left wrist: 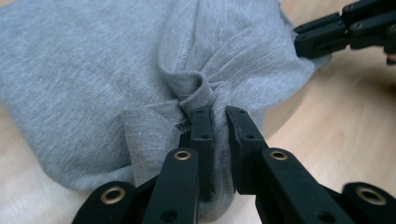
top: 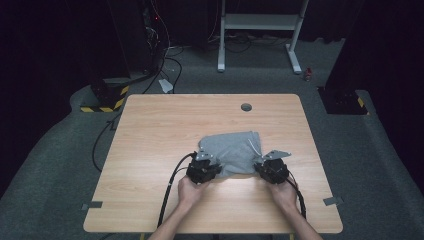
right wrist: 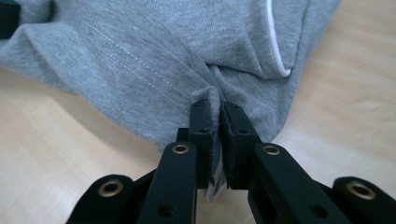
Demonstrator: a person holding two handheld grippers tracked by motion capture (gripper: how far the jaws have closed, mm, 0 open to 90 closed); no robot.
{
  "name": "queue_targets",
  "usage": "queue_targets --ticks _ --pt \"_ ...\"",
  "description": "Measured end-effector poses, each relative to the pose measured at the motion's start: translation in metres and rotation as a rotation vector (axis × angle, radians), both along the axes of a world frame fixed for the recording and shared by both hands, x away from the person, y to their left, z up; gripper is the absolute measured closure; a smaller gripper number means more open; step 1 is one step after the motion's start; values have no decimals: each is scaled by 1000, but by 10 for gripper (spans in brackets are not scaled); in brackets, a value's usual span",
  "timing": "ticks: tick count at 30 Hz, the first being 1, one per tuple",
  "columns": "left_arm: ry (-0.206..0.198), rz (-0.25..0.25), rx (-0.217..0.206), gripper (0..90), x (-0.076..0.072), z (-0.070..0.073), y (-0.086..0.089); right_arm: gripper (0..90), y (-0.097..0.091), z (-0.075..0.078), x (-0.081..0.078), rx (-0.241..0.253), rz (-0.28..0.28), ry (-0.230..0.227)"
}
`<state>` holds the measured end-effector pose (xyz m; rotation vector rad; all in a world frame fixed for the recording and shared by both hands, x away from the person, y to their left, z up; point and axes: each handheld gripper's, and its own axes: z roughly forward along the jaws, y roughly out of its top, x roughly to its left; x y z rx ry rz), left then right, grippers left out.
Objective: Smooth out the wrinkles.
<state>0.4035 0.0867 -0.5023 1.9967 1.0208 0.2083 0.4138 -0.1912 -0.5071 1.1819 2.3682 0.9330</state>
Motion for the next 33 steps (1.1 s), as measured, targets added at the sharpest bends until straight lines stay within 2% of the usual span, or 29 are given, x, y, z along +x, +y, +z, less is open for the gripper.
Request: queue_targets --ticks 1,3,6,10,13,16,20,23,25,27,29,33 --pt "-5 4 -18 814 -1 3 1 830 0 3 2 1 -5 -8" --pt "-25 0 -27 811 -6 7 4 829 -2 10 -2 23 -2 -27" --pt "-44 -14 -11 804 -18 9 10 825 -7 17 -19 42 23 -59" --pt "-42 -34 -2 798 -29 2 14 806 -15 10 -37 51 49 -52" --pt "-38 -38 11 794 -33 -5 12 807 -14 1 -45 33 58 -31" --pt "-37 -36 15 794 -33 -7 10 814 -12 -6 -48 11 68 -18" --pt "-45 -23 45 795 -23 -11 6 820 -11 -8 -42 -8 55 -45" --pt "-36 2 25 794 -15 -9 5 822 -13 -8 -30 -1 19 -39" --pt "-34 2 11 794 -16 -8 6 821 -15 -5 -27 5 7 -37" --pt "-41 -3 -1 785 -26 -10 7 819 -16 -3 -33 13 21 -46" --pt "-39 -16 -5 770 -32 -11 10 810 -18 -4 -43 -3 53 -54" --pt "-34 -30 -1 699 -40 -7 11 724 -24 -7 -56 13 64 -36"
